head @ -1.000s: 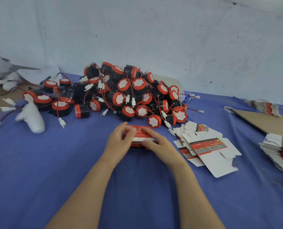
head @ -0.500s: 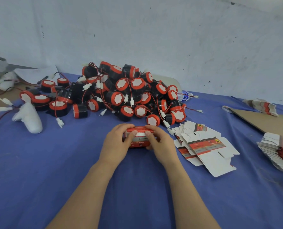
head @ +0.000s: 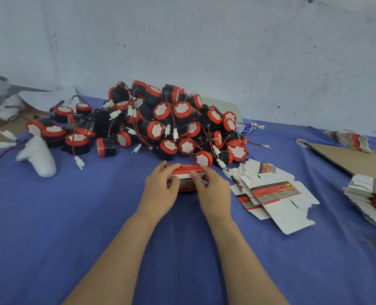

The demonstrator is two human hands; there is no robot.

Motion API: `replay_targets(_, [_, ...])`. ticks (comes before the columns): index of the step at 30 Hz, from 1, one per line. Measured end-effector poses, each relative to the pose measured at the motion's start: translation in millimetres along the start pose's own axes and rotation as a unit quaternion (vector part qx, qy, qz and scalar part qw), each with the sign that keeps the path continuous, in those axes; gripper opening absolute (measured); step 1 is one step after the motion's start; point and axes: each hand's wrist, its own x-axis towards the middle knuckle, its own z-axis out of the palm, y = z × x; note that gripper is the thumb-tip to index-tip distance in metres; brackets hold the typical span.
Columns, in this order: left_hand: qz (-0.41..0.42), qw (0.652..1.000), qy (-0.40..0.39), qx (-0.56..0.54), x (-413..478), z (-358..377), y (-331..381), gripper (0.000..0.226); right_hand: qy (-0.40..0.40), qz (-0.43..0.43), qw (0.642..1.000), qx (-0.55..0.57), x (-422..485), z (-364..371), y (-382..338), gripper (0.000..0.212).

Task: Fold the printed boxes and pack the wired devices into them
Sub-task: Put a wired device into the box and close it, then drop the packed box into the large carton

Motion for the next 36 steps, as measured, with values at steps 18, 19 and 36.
replay_targets(18, [-0.198, 0.965, 0.019, -0.172, 1, 10, 22, 0.032, -0.107, 0.274, 0.907, 0.3, 0, -4, -26, 0.028])
replay_targets(19, [-0.192, 0.963, 0.02, -0.187, -1, 7, 27, 0.037, -0.103, 0.27, 0.908, 0.304, -4, -6, -29, 0.029])
replay_targets(36, [0.069, 0.882, -0.281, -0.371, -172, 210, 364, 0.031, 0.41, 0.24, 0.88, 0.028, -165, -388, -8, 0.029])
